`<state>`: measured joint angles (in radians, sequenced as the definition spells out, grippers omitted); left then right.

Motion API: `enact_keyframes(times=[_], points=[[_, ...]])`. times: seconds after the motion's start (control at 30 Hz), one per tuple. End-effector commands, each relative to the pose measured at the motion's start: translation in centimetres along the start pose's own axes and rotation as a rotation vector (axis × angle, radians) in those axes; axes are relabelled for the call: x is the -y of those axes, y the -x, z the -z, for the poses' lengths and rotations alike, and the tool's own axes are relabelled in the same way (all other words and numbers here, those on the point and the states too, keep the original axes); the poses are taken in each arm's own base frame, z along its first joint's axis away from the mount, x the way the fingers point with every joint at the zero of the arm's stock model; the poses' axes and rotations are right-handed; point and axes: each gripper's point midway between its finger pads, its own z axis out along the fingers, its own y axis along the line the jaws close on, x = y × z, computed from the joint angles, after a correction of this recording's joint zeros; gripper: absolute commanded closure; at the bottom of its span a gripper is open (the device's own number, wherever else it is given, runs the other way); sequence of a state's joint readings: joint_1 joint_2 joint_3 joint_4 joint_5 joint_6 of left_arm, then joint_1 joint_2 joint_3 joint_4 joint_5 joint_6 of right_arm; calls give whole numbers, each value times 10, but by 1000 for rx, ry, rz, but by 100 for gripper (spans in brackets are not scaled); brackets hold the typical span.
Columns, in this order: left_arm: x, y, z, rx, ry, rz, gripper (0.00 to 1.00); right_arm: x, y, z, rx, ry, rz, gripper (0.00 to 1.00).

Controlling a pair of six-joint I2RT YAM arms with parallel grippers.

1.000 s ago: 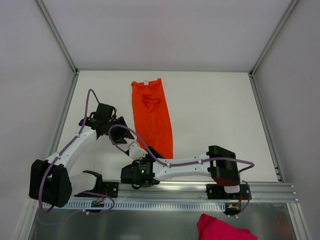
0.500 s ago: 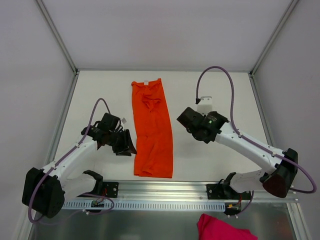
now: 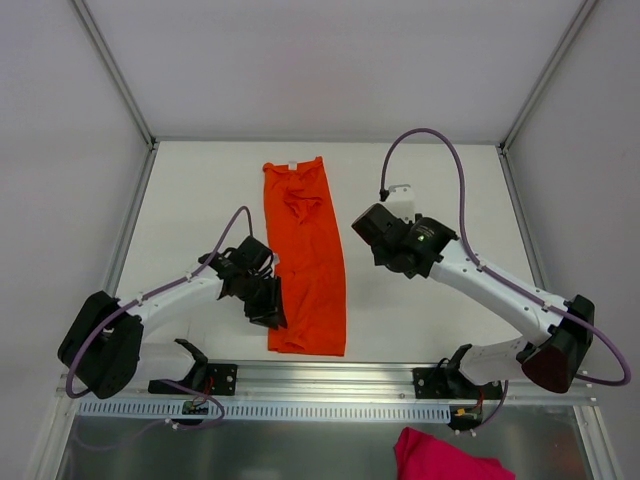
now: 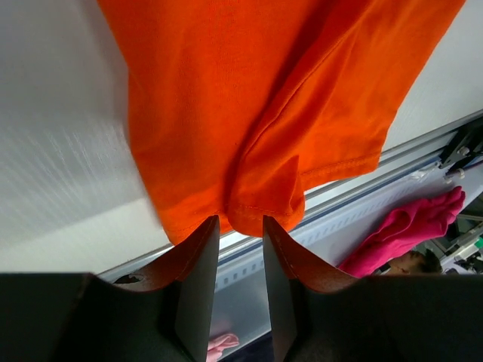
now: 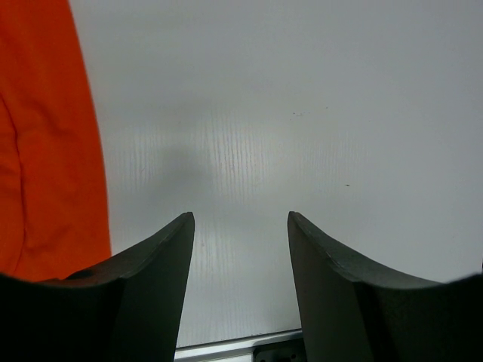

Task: Fold and stack the t-shirts
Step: Rotate the tshirt 90 degrees

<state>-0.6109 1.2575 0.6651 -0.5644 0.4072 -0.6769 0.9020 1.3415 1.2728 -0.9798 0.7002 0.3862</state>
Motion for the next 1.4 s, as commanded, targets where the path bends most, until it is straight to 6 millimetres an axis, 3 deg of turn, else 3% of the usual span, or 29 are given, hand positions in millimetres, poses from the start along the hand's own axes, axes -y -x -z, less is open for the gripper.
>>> enact_keyframes(times=[0.0,0.27,0.47,0.87,1.03,1.17,1.37], points=[[0,-4,-11,-16,12,-4,70,5,19,9,45,14,-22,43],[-2,-14,-22,-48,16,-9,60,11,20,9,46,2,-16,43],[-1,-15,-26,-59,12,-19,60,7,18,7,37,15,-15,44],[10,-14,-28,-65,6,-57,84,0,7,1,-1,35,-8,44],[29,-8,-18,-42,-19,-99,93,-13,-6,-6,-41,67,-3,44],[45,-3,-11,-29,-48,-134,94,-23,-10,-7,-56,83,14,44],[64,-8,-16,-73,-82,-207,93,-31,-10,-7,-61,94,44,45]])
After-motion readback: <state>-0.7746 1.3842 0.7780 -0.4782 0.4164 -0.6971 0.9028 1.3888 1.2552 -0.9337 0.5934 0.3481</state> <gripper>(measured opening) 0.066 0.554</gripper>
